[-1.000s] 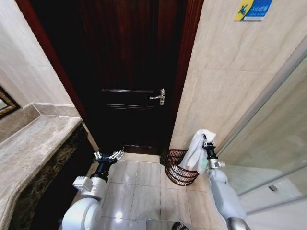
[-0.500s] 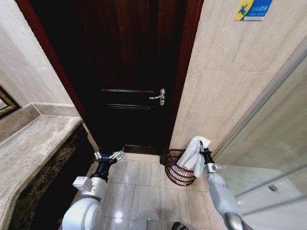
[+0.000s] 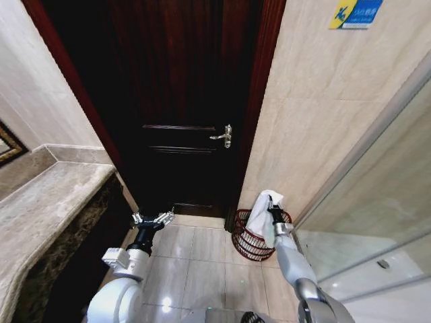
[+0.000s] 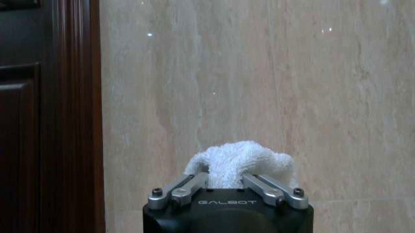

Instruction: Discard the used towel into the hamper.

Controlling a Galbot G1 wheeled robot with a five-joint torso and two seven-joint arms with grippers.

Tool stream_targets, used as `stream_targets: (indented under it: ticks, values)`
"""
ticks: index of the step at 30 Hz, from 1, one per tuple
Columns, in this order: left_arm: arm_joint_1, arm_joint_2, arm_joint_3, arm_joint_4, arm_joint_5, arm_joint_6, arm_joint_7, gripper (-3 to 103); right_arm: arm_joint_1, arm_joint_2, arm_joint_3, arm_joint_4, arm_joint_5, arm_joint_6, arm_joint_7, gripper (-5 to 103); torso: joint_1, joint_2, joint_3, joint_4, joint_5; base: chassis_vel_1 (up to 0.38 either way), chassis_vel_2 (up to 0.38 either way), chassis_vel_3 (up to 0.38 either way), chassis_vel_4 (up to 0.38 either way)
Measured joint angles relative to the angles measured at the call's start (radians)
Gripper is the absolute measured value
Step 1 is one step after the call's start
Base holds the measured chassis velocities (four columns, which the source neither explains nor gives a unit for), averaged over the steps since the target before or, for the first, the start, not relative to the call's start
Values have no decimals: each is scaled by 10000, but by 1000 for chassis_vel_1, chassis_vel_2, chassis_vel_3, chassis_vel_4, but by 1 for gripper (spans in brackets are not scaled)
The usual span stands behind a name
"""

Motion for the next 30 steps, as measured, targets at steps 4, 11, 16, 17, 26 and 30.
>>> stream_targets:
  ticks: [4,11,16,17,26,30]
  values:
    - [0,0,0,0,0,0,0,100,-30,-65,-4,-371,-241,-645,400,7,0,0,0,-2,2,0,0,0,0]
    - [0,0,0,0,0,0,0,100,163,-237,10,-1077,-187,-1507,457,7,0,0,0,-3,-1,0,0,0,0]
    - [0,0,0,0,0,0,0,100,156,-217,61,-1022,-634,-2286,435,7,0,0,0,-2,2,0,0,0,0]
    - [0,0,0,0,0,1,0,100,136,-211,81,-1012,-865,-2469,488,7,0,0,0,-2,0,0,0,0,0]
    - [0,0,0,0,0,0,0,100,215,-238,178,-1632,-1956,-3607,2382,7,0,-1,0,-1,4,0,0,0,0]
    - [0,0,0,0,0,0,0,100,186,-404,183,-1752,-1952,-4155,2400,4,0,0,0,-2,1,0,0,0,0]
